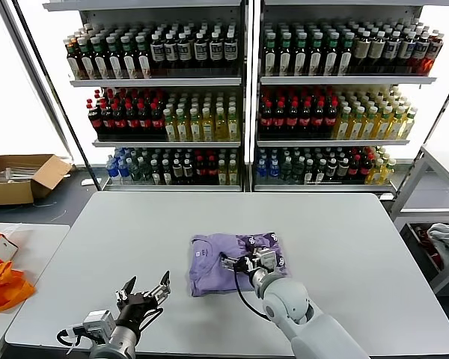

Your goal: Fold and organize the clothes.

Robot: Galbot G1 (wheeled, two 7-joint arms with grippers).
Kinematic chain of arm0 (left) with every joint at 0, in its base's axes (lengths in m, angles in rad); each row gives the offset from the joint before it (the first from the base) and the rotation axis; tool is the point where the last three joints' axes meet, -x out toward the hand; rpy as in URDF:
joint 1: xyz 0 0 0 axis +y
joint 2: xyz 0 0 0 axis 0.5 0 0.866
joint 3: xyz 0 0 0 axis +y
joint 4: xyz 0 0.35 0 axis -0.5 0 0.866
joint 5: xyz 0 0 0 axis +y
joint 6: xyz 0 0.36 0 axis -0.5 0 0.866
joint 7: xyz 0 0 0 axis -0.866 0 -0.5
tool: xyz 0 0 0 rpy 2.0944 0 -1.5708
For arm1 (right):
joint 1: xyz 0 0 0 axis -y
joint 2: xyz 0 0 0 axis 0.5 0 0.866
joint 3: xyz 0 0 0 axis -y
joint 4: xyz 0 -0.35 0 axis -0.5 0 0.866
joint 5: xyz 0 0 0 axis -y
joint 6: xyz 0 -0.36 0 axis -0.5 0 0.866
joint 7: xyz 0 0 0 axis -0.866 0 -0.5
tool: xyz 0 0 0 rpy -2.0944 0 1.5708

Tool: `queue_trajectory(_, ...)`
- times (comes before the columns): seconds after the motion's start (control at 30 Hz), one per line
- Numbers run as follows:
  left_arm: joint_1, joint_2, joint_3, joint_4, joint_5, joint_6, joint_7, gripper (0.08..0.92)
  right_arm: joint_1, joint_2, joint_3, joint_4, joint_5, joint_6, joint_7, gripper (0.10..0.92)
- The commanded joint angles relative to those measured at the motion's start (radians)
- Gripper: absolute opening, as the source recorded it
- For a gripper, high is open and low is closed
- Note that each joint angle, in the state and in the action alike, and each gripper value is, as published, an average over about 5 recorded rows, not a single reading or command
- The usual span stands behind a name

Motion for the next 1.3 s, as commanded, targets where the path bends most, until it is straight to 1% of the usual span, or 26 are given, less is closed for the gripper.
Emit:
queue_trajectory(0.03, -0.001, 0.000, -0.008, -0.010, 0.016, -0.019, 0.007, 0.823, -0.037, 0.004, 0.178, 0.179, -0.155, 0.010, -0.029, 0.823)
queue_trajectory(0.13, -0.001, 0.001, -0.015, -0.015, 0.050, -0.049, 0.012, 0.822, -0.100, 0.002, 0.263, 0.278, -0.280, 0.021, -0.022, 0.823)
queue_trajectory(0.23, 0.000, -0.001, -0.017, -0.012, 0.102, -0.103, 0.021, 0.823, -0.197, -0.017, 0.352, 0.342, -0.345, 0.056, -0.021, 0.823)
queue_trajectory(0.4, -0.007, -0.009, -0.013, 0.027, 0.195, -0.233, 0.039, 0.823, -0.406, -0.079, 0.483, 0.350, -0.337, 0.178, -0.001, 0.823)
queue_trajectory(0.53, -0.022, -0.018, -0.004, 0.061, 0.240, -0.338, 0.059, 0.823, -0.494, -0.066, 0.519, 0.325, -0.304, 0.231, 0.034, 0.823)
queue_trajectory(0.67, -0.024, -0.017, 0.000, 0.057, 0.281, -0.340, 0.082, 0.823, -0.499, -0.038, 0.549, 0.350, -0.263, 0.223, 0.055, 0.823)
queue_trajectory(0.87, -0.034, 0.001, -0.010, 0.078, 0.247, -0.333, 0.060, 0.823, -0.487, -0.034, 0.565, 0.388, -0.249, 0.195, 0.058, 0.823)
queue_trajectory(1.3, -0.033, 0.009, -0.031, 0.093, 0.228, -0.327, 0.077, 0.823, -0.465, -0.029, 0.569, 0.391, -0.241, 0.200, 0.053, 0.823)
